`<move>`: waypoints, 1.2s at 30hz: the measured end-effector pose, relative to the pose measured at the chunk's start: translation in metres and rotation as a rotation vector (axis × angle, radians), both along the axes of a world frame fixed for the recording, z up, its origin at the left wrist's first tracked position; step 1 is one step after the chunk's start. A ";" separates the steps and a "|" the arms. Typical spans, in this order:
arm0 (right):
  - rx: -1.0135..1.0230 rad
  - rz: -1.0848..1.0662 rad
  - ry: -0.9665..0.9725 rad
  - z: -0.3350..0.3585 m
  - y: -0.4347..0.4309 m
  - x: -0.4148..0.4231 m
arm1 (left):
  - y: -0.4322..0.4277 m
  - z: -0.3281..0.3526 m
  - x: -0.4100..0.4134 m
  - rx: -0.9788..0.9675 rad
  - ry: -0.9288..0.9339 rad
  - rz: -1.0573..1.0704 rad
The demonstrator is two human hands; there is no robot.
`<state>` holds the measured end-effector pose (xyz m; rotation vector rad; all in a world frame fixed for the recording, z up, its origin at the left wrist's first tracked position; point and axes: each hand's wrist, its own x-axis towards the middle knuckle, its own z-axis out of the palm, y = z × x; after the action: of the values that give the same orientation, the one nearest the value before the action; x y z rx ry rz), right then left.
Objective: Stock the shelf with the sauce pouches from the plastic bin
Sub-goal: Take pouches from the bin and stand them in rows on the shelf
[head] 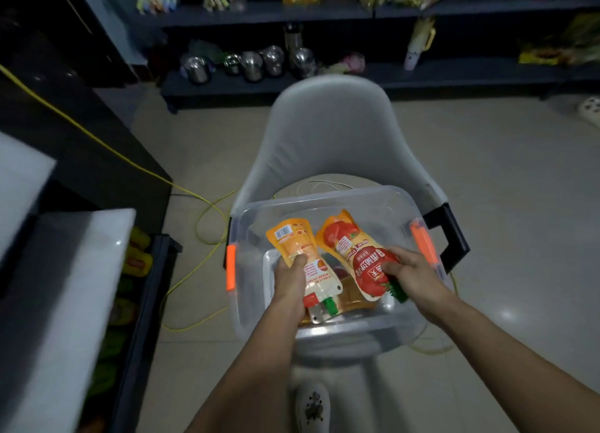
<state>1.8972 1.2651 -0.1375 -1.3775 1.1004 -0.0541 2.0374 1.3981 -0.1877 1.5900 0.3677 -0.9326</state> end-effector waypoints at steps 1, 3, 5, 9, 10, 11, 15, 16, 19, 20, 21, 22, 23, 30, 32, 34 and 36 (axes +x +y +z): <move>0.015 -0.010 -0.032 0.012 0.006 -0.005 | 0.014 0.015 -0.004 -0.016 -0.019 0.021; 0.058 -0.010 -0.095 0.037 0.018 -0.014 | 0.044 0.040 -0.013 -0.031 -0.055 0.050; 0.134 0.054 -0.164 0.063 0.032 -0.022 | 0.073 0.064 -0.025 -0.063 -0.077 0.088; 0.229 0.367 -0.182 0.116 0.065 -0.032 | 0.125 0.111 -0.049 -0.232 0.069 0.231; 0.225 0.443 -0.167 0.129 0.075 -0.033 | 0.137 0.122 -0.056 -0.294 0.099 0.266; 0.213 0.510 -0.153 0.141 0.084 -0.034 | 0.149 0.135 -0.064 -0.352 0.106 0.296; 0.125 0.645 -0.151 0.182 0.120 -0.031 | 0.208 0.182 -0.104 -0.442 -0.011 0.310; 0.104 0.642 -0.161 0.191 0.130 -0.027 | 0.222 0.191 -0.114 -0.452 -0.049 0.321; 0.139 0.485 -0.275 0.211 0.165 -0.016 | 0.259 0.210 -0.135 -0.439 -0.127 0.416; 0.193 0.416 -0.327 0.215 0.180 -0.014 | 0.270 0.216 -0.141 -0.443 -0.143 0.457; 0.273 0.355 -0.377 0.220 0.197 -0.013 | 0.279 0.223 -0.147 -0.459 -0.158 0.496; 0.393 0.294 -0.421 0.222 0.215 -0.012 | 0.288 0.229 -0.151 -0.476 -0.173 0.534; 0.526 0.238 -0.442 0.223 0.235 -0.012 | 0.297 0.235 -0.154 -0.493 -0.190 0.573; 0.842 0.180 -0.480 0.239 0.368 -0.009 | 0.377 0.267 -0.160 -0.473 -0.319 0.888; 0.913 0.187 -0.478 0.249 0.403 -0.007 | 0.403 0.278 -0.163 -0.477 -0.358 0.956; 0.896 0.283 -0.473 0.257 0.441 -0.006 | 0.429 0.287 -0.166 -0.457 -0.412 0.994; 0.810 0.410 -0.475 0.265 0.479 -0.003 | 0.459 0.298 -0.169 -0.417 -0.460 1.011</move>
<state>1.8939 1.7436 0.1272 -0.7616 0.3437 0.3173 1.8687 1.8569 0.1098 0.9739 0.5268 0.1384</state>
